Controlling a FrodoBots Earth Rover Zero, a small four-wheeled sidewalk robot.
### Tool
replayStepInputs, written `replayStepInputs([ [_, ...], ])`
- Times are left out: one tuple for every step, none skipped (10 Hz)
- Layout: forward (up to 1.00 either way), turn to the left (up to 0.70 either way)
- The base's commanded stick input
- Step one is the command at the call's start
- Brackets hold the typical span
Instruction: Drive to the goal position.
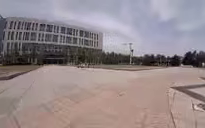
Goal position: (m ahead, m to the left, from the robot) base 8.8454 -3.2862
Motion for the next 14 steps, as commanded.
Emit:
replayStepInputs([
  [1.00, 0.03],
  [1.00, 0.03],
  [1.00, 0.03],
  [1.00, 0.03],
  [1.00, 0.04],
  [1.00, 0.04],
  [1.00, 0.04],
  [1.00, 0.04],
  [1.00, 0.04],
  [1.00, 0.03],
  [1.00, 0.00],
  [1.00, 0.00],
  [1.00, 0.00],
  [1.00, 0.00],
])
